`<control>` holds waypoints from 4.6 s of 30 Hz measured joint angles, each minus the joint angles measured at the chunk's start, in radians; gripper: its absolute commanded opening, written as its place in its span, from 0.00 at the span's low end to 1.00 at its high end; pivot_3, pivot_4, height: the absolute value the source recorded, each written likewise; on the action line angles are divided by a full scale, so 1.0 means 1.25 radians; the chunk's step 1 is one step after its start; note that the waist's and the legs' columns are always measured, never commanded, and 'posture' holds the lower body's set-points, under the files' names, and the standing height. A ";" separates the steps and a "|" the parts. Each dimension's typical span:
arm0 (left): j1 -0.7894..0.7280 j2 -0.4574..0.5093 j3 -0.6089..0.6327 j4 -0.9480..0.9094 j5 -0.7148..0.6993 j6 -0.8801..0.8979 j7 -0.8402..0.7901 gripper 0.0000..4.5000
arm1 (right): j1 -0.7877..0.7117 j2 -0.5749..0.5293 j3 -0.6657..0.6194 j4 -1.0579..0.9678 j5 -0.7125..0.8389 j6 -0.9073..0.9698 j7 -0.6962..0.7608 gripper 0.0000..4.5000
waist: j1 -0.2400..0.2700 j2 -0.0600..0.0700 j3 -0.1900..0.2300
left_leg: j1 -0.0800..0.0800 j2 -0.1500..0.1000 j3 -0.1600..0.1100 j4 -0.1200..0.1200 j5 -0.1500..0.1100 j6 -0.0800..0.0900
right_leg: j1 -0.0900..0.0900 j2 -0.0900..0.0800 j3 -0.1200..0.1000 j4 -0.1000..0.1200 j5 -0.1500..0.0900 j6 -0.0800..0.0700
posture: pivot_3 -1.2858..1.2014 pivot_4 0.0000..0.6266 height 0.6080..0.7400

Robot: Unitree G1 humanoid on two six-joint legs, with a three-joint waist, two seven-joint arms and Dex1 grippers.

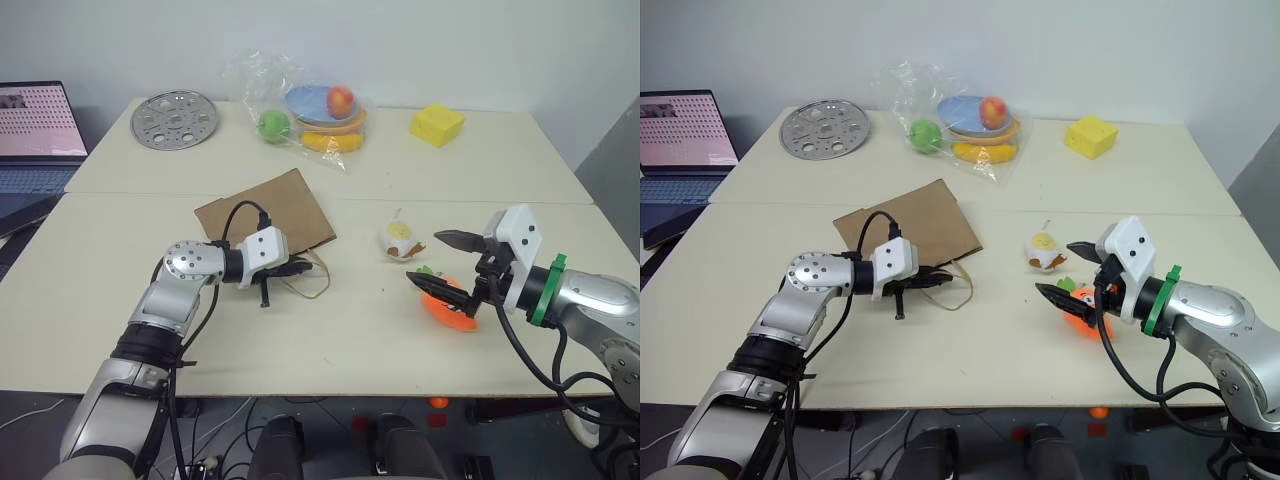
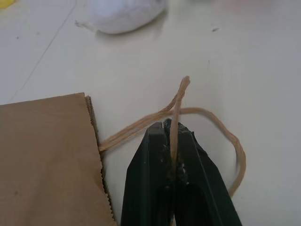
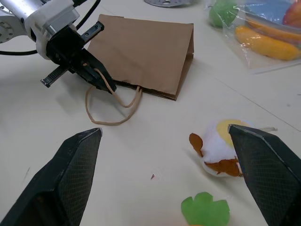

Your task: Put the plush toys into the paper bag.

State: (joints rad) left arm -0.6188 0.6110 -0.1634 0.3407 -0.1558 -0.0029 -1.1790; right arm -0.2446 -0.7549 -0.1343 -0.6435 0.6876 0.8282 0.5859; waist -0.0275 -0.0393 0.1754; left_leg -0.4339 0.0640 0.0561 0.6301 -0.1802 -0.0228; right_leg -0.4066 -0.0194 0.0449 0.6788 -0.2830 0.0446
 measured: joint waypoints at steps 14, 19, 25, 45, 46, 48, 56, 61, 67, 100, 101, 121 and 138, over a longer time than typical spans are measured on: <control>-0.178 0.055 0.094 -0.046 -0.156 0.260 -0.096 0.00 | -0.234 0.322 0.231 0.272 -0.164 -0.132 -0.064 0.40 | -0.004 0.000 0.000 | 0.000 0.001 -0.001 0.000 0.000 0.000 | -0.001 0.002 0.000 0.001 0.000 0.000 | 0.52 0.24 1.00; -0.176 0.055 0.100 -0.071 -0.168 0.294 -0.093 0.00 | -0.292 0.393 0.290 0.408 -0.235 -0.207 -0.049 0.01 | 0.002 0.000 0.000 | -0.002 0.000 -0.002 -0.001 0.000 0.000 | -0.002 0.001 -0.002 0.001 0.000 0.000 | 0.52 0.24 1.00; -0.179 0.036 0.133 -0.143 -0.221 0.352 -0.037 0.00 | -0.350 0.528 0.322 0.624 -0.304 -0.307 -0.045 0.01 | -0.003 0.000 0.000 | -0.001 0.001 -0.003 -0.001 0.000 0.000 | -0.002 0.002 -0.002 0.002 0.000 0.000 | 0.52 0.24 1.00; -0.267 -0.022 0.250 -0.124 -0.243 0.302 0.209 0.00 | -0.351 0.620 0.383 0.903 -0.550 -0.427 -0.116 0.01 | -0.004 0.000 0.000 | 0.000 0.001 -0.002 0.000 0.000 0.000 | -0.001 0.001 -0.001 0.002 0.001 0.001 | 0.52 0.24 1.00; -0.272 -0.023 0.253 -0.116 -0.242 0.293 0.220 0.00 | -0.351 0.620 0.384 0.901 -0.557 -0.426 -0.116 0.01 | -0.004 0.000 0.000 | 0.000 0.001 -0.002 0.000 0.000 0.000 | -0.001 0.001 -0.001 0.002 0.001 0.001 | 0.52 0.24 1.00; -0.278 -0.027 0.263 -0.106 -0.239 0.273 0.242 0.00 | -0.350 0.621 0.384 0.897 -0.565 -0.421 -0.117 0.01 | -0.004 0.000 0.000 | 0.000 0.001 -0.002 0.000 0.000 0.000 | -0.001 0.001 -0.002 0.003 0.001 0.001 | 0.52 0.24 1.00; -0.284 -0.038 0.273 -0.076 -0.219 0.198 0.291 0.00 | -0.350 0.625 0.377 0.892 -0.573 -0.406 -0.122 0.01 | -0.004 0.000 0.000 | 0.000 0.001 -0.002 0.000 0.000 0.000 | -0.001 0.001 -0.001 0.002 0.001 0.002 | 0.52 0.24 1.00; -0.224 -0.021 0.266 -0.120 -0.221 0.193 0.256 0.00 | -0.350 0.625 0.373 0.885 -0.569 -0.399 -0.119 0.01 | -0.004 0.000 0.000 | 0.000 0.001 -0.002 -0.001 0.000 0.000 | -0.001 0.001 -0.001 0.002 0.001 0.002 | 0.52 0.24 1.00; -0.080 -0.006 0.217 -0.197 -0.229 0.223 0.174 0.00 | -0.315 0.623 0.308 0.763 -0.495 -0.384 -0.084 0.01 | -0.002 0.000 0.000 | -0.001 0.001 -0.003 -0.001 0.000 -0.001 | -0.001 0.001 -0.002 0.002 0.001 0.001 | 0.52 0.24 1.00; -0.049 -0.038 0.183 -0.250 -0.234 0.240 0.150 0.00 | 0.369 0.181 -0.007 -0.019 -0.299 -0.059 -0.117 0.96 | -0.002 0.000 0.000 | 0.001 0.000 0.000 0.000 0.000 0.000 | 0.001 0.000 0.001 0.000 -0.001 0.003 | 0.52 0.24 1.00; -0.049 -0.038 0.183 -0.250 -0.234 0.241 0.149 0.00 | 0.368 0.183 0.001 -0.010 -0.306 -0.065 -0.122 0.92 | -0.002 0.000 0.000 | 0.001 0.000 0.000 0.000 0.000 0.000 | 0.001 0.000 0.001 0.000 -0.001 0.003 | 0.52 0.24 1.00; -0.050 -0.030 0.183 -0.257 -0.234 0.248 0.149 0.00 | 0.229 0.195 -0.006 -0.032 -0.160 -0.114 -0.036 0.00 | -0.003 0.000 0.000 | 0.001 0.000 -0.001 0.000 0.000 0.000 | 0.001 0.001 0.001 0.000 -0.001 0.002 | 0.52 0.24 1.00; -0.069 -0.044 0.165 -0.244 -0.231 0.243 0.146 0.00 | -0.200 0.419 0.344 0.320 -0.308 -0.149 -0.086 0.00 | -0.003 0.000 0.000 | -0.001 0.000 -0.003 -0.001 0.000 -0.001 | -0.001 0.002 -0.001 0.001 0.000 0.001 | 0.52 0.24 1.00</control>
State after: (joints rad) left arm -0.7046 0.5559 0.0427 0.0351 -0.4448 0.3006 -0.9960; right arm -0.4941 -0.2309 0.2956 -0.2432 0.3027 0.6424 0.4780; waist -0.0315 -0.0397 0.1750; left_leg -0.4349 0.0645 0.0519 0.6294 -0.1807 -0.0237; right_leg -0.4077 -0.0167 0.0438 0.6805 -0.2824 0.0456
